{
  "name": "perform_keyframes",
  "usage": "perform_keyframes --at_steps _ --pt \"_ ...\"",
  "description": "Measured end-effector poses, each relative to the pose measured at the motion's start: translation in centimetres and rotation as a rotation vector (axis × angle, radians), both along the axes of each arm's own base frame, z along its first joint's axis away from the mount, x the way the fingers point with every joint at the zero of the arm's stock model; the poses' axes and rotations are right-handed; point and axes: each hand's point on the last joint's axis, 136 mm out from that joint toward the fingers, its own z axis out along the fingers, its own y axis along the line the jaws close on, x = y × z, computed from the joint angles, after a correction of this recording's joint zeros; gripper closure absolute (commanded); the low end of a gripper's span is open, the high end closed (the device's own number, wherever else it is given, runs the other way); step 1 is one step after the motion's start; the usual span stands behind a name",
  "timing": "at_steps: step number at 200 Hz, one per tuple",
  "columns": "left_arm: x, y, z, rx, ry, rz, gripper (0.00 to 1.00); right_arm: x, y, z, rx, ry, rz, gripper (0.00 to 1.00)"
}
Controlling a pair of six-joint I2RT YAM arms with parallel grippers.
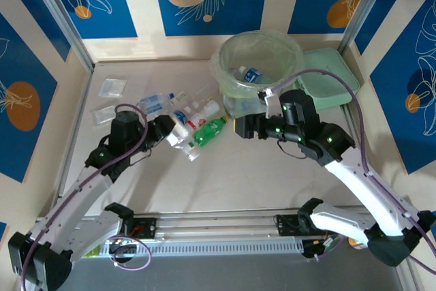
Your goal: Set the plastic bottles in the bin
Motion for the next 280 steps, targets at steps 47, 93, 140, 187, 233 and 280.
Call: perform_keyframes --at_steps 47,93,140,187,233,280 --pt "-0.8 -5.5 8.0 -0.256 -0.372 -0.337 0.53 -1.7 4.2 2.3 0.145 0.091 0.280 0.16" --pt "-4.0 -6.6 14.5 -0.442 -0.619 -0.527 0.56 -2.2 6.0 4.6 0.304 0.159 0.435 0.09" --pt "-5.4 -6.7 16.2 -0.515 -0.674 -0.606 0.57 -3.5 8.0 5.7 0.345 0.161 0.545 0.07" --pt "-6.4 -7.1 16.6 -0.531 -0.689 -0.645 0.58 -3.6 9.6 6.2 0.348 0.152 0.581 0.18" --pt "-6.3 -7.3 16.2 -0.523 -0.676 -0.650 0.60 -3.2 10.6 6.6 0.356 0.148 0.589 0.38" --pt "-6.4 -7.3 16.3 -0.498 -0.670 -0.642 0.45 -3.0 10.6 6.6 0.352 0.148 0.574 0.52"
